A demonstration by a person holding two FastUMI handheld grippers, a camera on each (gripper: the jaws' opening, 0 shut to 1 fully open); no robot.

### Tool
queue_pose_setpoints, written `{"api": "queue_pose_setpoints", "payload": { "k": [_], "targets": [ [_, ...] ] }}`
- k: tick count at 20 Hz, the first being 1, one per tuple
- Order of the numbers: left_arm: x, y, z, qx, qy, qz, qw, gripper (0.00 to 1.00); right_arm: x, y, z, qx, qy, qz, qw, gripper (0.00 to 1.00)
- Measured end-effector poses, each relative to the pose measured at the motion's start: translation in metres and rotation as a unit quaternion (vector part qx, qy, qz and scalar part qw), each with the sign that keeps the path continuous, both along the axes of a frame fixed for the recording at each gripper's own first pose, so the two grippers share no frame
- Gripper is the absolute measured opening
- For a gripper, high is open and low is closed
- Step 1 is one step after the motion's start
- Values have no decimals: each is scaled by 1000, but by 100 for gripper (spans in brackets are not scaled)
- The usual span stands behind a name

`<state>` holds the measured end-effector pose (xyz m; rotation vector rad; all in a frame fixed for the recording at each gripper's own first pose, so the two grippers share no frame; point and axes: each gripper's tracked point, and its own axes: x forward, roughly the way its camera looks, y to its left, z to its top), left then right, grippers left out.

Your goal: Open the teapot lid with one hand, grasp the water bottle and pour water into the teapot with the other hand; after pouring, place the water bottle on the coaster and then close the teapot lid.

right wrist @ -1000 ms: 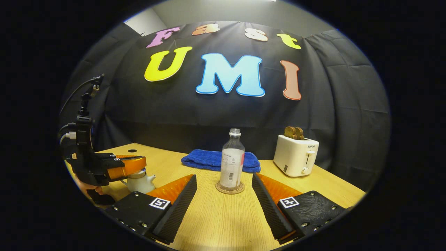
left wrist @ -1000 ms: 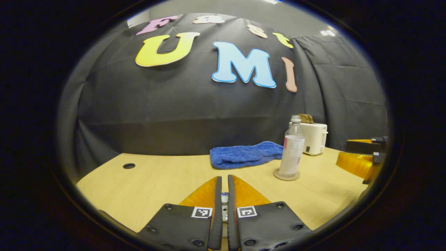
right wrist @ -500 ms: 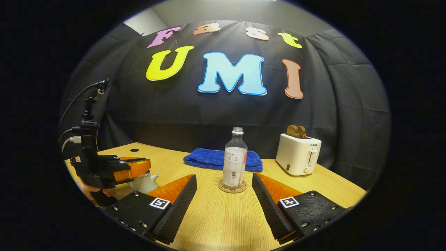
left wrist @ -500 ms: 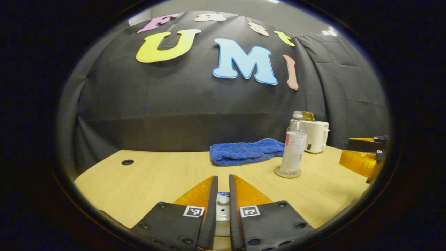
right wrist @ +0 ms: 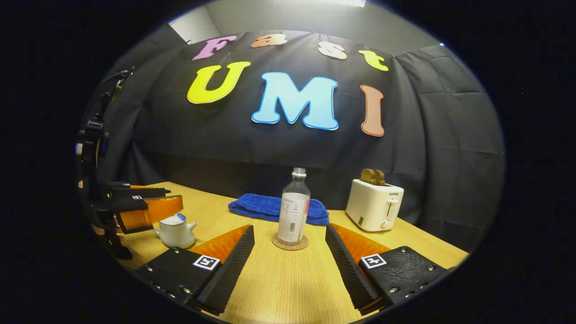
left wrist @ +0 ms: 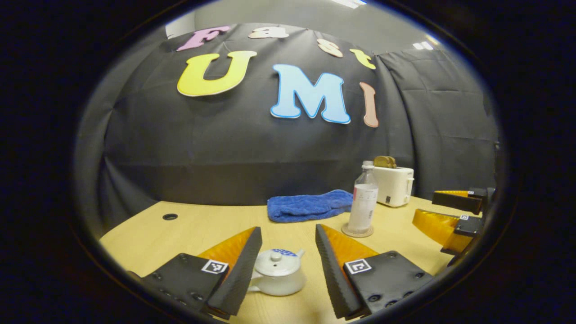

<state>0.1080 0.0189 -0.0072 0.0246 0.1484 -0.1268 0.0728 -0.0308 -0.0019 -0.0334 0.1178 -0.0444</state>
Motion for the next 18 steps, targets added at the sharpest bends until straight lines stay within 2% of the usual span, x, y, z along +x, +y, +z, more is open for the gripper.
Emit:
{"api": "queue_pose_setpoints", "payload": {
  "k": [3, 6, 9, 12, 15, 18],
  "targets": [
    [-21, -7, 6, -10, -4, -3, 1000, 77, -14, -2, 1, -9, -7, -10, 1000, 98],
    [-42, -7, 17, -9, -21, 3, 1000, 76, -29, 7, 9, -13, -10, 1, 1000, 98],
    [-57, -5, 20, -8, -34, 12, 999, 76, -37, 15, 26, -16, -42, 10, 999, 98],
    [-70, -4, 25, -15, -47, 12, 999, 77, -46, 23, 25, -5, -38, 17, 999, 98],
    [-75, -1, 30, -7, -66, 15, 998, 77, -57, 22, 25, -15, -31, 9, 999, 98],
    [-79, -11, 28, -25, -69, 0, 997, 77, -69, 20, 24, -25, -27, -1, 999, 98]
  ]
}}
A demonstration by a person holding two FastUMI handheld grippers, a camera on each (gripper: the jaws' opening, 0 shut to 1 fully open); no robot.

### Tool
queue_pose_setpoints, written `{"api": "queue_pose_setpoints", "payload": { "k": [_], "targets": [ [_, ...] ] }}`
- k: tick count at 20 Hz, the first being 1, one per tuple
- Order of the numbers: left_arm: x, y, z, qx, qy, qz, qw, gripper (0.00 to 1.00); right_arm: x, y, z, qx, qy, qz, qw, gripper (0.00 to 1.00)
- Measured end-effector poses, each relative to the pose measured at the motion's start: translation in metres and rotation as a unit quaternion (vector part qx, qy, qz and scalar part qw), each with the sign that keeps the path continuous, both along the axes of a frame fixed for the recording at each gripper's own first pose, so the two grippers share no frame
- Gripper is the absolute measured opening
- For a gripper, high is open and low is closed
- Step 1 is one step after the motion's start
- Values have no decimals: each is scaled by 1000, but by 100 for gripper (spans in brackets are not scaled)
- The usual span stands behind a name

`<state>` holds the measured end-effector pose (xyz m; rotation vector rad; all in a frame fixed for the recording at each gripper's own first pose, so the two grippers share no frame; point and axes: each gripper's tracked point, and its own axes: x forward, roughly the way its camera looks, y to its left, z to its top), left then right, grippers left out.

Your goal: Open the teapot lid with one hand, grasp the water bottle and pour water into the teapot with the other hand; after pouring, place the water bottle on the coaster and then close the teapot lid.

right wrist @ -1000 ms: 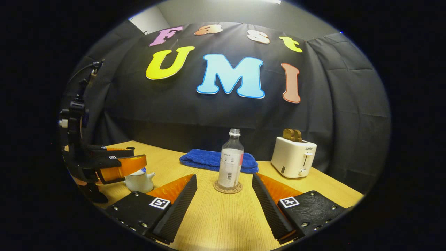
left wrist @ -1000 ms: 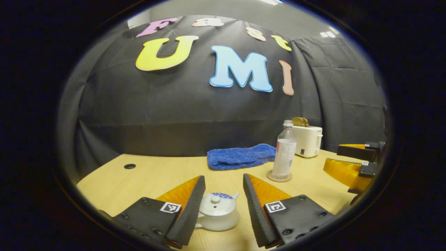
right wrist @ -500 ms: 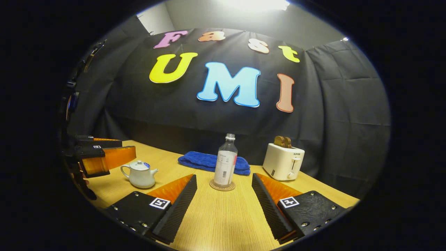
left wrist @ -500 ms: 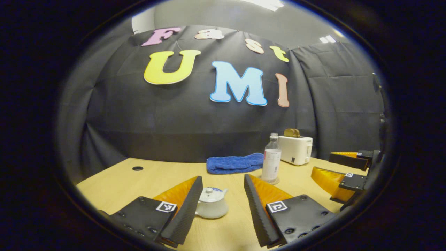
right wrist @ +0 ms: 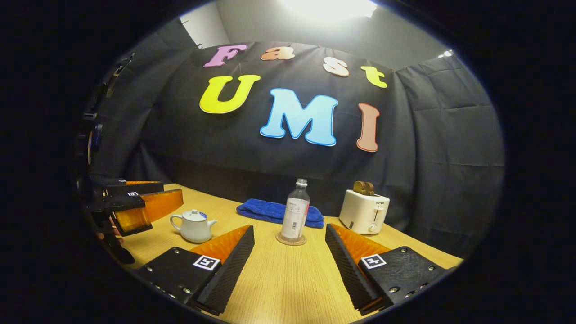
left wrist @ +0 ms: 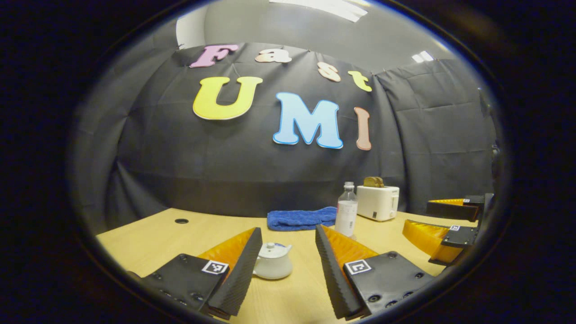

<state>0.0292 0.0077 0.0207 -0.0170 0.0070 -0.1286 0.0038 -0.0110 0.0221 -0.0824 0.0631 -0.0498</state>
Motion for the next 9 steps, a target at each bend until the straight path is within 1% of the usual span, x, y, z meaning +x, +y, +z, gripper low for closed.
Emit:
{"api": "queue_pose_setpoints", "payload": {
  "k": [5, 9],
  "targets": [
    [-2, -20, 0, 19, -2, -27, 999, 77, -9, -8, -3, 5, 3, -14, 1000, 98],
    [-8, -29, 12, 22, -31, -39, 999, 77, -5, -17, -11, 18, 8, -28, 999, 98]
  ]
}}
